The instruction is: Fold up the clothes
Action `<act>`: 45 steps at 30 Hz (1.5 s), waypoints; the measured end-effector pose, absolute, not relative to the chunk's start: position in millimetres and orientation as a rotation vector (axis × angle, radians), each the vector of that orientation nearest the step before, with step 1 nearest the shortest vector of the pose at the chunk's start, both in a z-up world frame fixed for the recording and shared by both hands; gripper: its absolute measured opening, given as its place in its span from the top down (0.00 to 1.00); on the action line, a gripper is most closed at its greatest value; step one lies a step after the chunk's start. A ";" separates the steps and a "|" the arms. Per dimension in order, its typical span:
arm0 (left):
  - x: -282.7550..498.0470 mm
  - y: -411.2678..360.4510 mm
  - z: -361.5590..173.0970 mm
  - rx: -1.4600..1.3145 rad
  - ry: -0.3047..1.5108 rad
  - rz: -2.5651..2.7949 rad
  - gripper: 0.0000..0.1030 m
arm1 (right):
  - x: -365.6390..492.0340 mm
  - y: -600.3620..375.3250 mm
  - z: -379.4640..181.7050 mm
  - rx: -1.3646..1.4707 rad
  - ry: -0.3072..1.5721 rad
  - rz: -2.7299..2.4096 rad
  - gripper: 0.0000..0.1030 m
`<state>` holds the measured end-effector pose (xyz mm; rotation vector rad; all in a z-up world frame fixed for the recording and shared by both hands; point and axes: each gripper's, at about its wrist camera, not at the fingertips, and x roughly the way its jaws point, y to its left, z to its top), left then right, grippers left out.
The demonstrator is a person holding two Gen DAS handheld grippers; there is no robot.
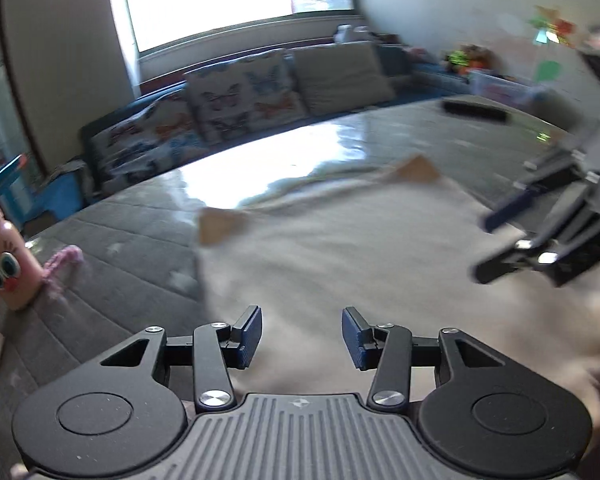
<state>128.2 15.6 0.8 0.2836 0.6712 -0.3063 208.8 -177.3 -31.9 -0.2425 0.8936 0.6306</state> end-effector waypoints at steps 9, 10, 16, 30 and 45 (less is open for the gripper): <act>62.0 -9.4 -19.1 0.388 0.626 -0.384 0.50 | 140.9 -155.6 -38.6 -0.370 0.921 0.707 0.40; 57.0 -10.1 -21.1 0.397 0.617 -0.378 0.50 | 134.2 -155.6 -39.1 -0.384 0.916 0.704 0.40; 33.5 -0.8 -17.1 0.365 0.602 -0.380 0.50 | 104.2 -160.5 -31.6 -0.420 0.867 0.672 0.40; 12.1 42.8 -1.0 0.157 0.585 -0.327 0.50 | 101.8 -145.6 -30.7 -0.265 0.797 0.654 0.40; 21.0 225.6 -17.1 -0.179 0.678 0.390 0.49 | 95.7 -137.2 -43.0 -0.277 0.842 0.642 0.38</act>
